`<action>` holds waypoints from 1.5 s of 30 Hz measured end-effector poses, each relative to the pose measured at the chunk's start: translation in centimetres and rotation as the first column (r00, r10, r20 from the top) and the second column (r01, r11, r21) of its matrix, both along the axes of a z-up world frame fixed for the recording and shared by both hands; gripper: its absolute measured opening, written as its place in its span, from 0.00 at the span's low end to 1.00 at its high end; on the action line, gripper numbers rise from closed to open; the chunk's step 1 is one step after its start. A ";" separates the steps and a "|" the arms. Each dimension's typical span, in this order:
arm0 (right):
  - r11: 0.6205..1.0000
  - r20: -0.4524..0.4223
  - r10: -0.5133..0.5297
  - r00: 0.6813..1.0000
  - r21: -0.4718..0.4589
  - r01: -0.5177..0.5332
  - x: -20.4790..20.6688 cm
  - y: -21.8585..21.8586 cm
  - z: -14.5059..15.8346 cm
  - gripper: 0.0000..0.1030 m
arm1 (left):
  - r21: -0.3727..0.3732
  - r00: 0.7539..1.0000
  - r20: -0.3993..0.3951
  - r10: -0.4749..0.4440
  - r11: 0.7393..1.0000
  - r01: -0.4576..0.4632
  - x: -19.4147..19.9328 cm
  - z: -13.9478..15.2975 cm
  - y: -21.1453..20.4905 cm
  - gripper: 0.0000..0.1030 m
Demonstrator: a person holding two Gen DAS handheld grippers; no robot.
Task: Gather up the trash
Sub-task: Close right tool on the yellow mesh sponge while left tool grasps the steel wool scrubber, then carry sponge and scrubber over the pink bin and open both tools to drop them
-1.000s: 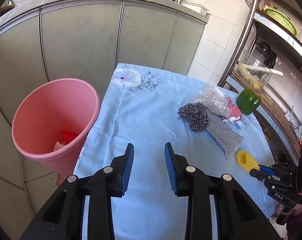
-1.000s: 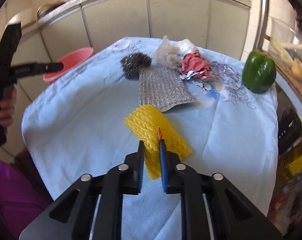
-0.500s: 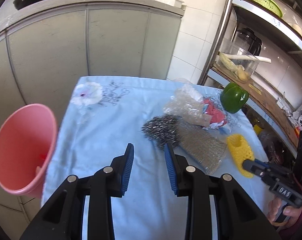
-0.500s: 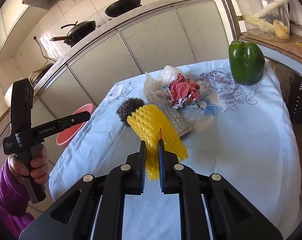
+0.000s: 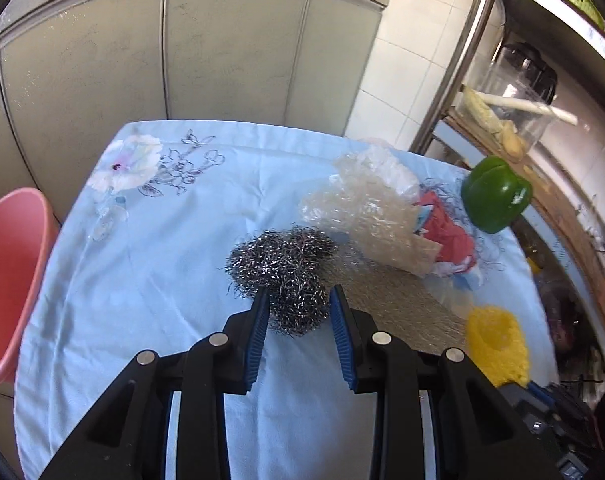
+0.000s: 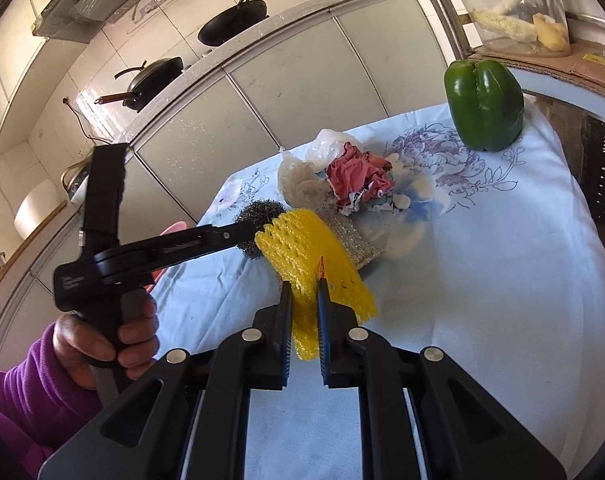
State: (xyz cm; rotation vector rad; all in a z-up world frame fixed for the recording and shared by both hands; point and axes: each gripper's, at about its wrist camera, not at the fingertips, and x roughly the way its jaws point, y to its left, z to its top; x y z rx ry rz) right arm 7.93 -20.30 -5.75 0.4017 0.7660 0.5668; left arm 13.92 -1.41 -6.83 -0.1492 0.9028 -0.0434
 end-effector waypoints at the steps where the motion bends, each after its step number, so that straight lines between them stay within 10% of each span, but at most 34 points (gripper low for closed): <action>1: 1.000 -0.001 -0.001 1.000 0.003 0.001 0.0 0.0 0.0 0.11 | 0.007 1.000 0.004 0.001 1.000 -0.001 0.0 0.0 0.1 0.26; 45: 0.999 -0.037 -0.036 0.999 -0.022 0.035 0.3 0.1 -0.5 0.11 | -0.088 0.982 0.169 0.088 0.993 -0.074 -14.4 4.9 9.9 0.11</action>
